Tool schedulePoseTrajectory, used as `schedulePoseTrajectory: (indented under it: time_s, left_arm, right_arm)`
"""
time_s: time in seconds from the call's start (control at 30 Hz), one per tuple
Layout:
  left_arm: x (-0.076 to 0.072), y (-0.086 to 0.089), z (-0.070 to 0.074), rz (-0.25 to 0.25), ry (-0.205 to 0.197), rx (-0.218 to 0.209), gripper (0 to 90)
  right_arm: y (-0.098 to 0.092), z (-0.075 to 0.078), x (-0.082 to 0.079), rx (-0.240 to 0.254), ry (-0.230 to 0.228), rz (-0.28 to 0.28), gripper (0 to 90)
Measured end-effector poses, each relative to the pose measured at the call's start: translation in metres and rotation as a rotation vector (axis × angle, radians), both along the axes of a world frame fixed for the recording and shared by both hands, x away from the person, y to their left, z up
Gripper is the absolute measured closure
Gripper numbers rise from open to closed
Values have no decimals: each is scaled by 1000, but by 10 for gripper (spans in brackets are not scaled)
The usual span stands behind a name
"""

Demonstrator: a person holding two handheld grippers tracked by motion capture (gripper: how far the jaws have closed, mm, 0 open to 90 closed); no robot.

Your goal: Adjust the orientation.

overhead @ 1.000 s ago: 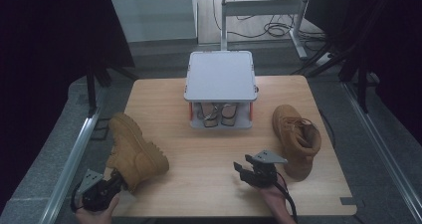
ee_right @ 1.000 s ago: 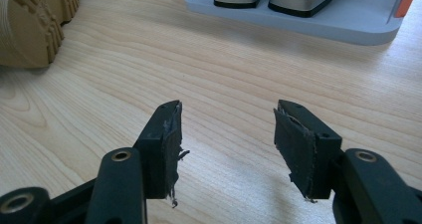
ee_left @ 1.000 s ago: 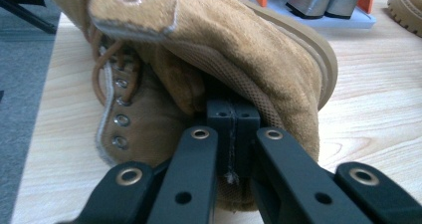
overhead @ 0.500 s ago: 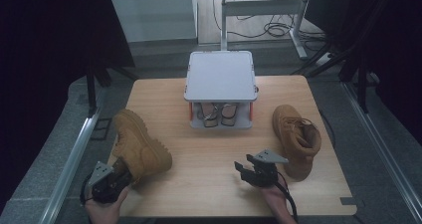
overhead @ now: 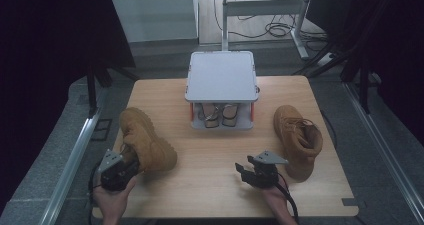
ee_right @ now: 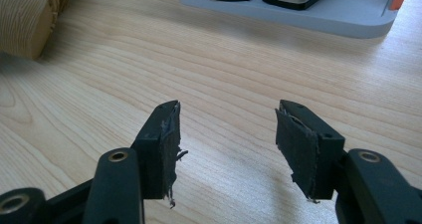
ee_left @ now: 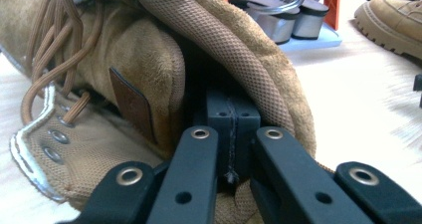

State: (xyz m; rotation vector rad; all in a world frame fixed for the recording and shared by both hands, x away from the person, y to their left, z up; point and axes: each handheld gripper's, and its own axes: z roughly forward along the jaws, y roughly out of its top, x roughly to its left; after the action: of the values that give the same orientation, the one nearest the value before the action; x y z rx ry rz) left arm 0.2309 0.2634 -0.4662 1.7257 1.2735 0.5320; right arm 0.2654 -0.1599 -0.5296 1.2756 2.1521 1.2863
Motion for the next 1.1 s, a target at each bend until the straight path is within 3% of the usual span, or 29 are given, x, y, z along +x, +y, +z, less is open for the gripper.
schedulePoseTrajectory:
  time_s: [0.23, 0.43, 0.5, 0.63, 0.83, 0.97, 1.1]
  left_arm:
    - [26, -18, 11, -27, 2, 18, 899]
    - [57, -43, 19, -50, 18, 37, 898]
    - [61, -45, 21, -55, 20, 24, 897]
    - [52, -46, 28, -54, -19, 10, 897]
    - [31, -57, 35, -95, -64, 16, 896]
    - [23, -74, 27, -123, -72, 33, 896]
    - [24, -90, 12, -128, -59, 56, 896]
  right_arm:
    - [-1, 0, 0, -3, -3, -4, 428]
    - [-2, -1, 1, -11, -1, -6, 428]
    - [-4, -1, 1, -9, -3, -7, 428]
    - [-7, -1, 2, -5, -3, -15, 428]
    - [-5, -1, 1, -5, -2, -14, 428]
    - [-3, -1, 1, -6, 0, -10, 428]
    - [-3, -2, 1, -10, 0, -8, 428]
